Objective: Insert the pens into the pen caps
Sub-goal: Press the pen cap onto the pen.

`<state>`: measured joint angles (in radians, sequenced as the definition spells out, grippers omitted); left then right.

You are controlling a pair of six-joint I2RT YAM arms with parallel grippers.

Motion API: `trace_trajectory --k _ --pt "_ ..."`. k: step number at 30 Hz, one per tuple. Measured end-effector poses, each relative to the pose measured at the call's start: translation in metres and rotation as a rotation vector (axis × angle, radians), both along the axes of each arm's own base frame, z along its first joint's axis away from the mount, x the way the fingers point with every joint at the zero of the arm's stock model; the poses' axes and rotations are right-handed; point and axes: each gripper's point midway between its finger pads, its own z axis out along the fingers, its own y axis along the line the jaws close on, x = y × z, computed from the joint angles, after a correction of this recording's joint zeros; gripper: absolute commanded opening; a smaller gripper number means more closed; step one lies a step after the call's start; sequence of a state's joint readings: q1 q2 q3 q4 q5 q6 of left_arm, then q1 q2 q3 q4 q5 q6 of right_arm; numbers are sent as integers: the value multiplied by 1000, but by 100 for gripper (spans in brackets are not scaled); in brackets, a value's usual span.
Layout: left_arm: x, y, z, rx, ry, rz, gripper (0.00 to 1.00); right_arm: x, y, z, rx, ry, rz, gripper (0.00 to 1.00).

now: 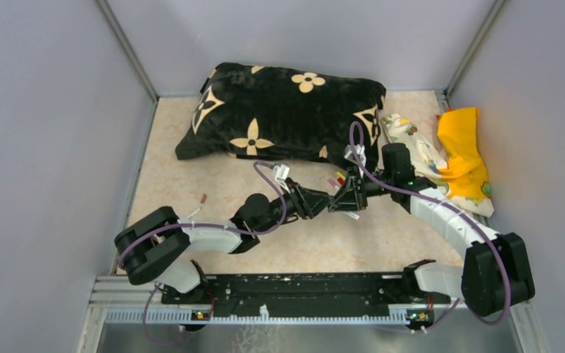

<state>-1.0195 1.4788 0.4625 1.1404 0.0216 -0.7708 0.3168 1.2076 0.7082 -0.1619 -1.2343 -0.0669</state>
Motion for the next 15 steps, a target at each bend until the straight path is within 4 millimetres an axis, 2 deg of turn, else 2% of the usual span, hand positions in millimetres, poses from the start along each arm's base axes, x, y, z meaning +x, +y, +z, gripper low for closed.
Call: trace_trajectory --k 5,7,9,15 --pt "3 6 5 10 5 25 63 1 2 6 22 -24 16 0" --pt "-11 3 14 0 -17 -25 67 9 3 7 17 -51 -7 0" --pt "-14 6 22 -5 -34 -27 71 11 5 12 27 -68 -3 0" --pt "-18 12 35 -3 -75 -31 73 12 8 21 53 -96 14 0"
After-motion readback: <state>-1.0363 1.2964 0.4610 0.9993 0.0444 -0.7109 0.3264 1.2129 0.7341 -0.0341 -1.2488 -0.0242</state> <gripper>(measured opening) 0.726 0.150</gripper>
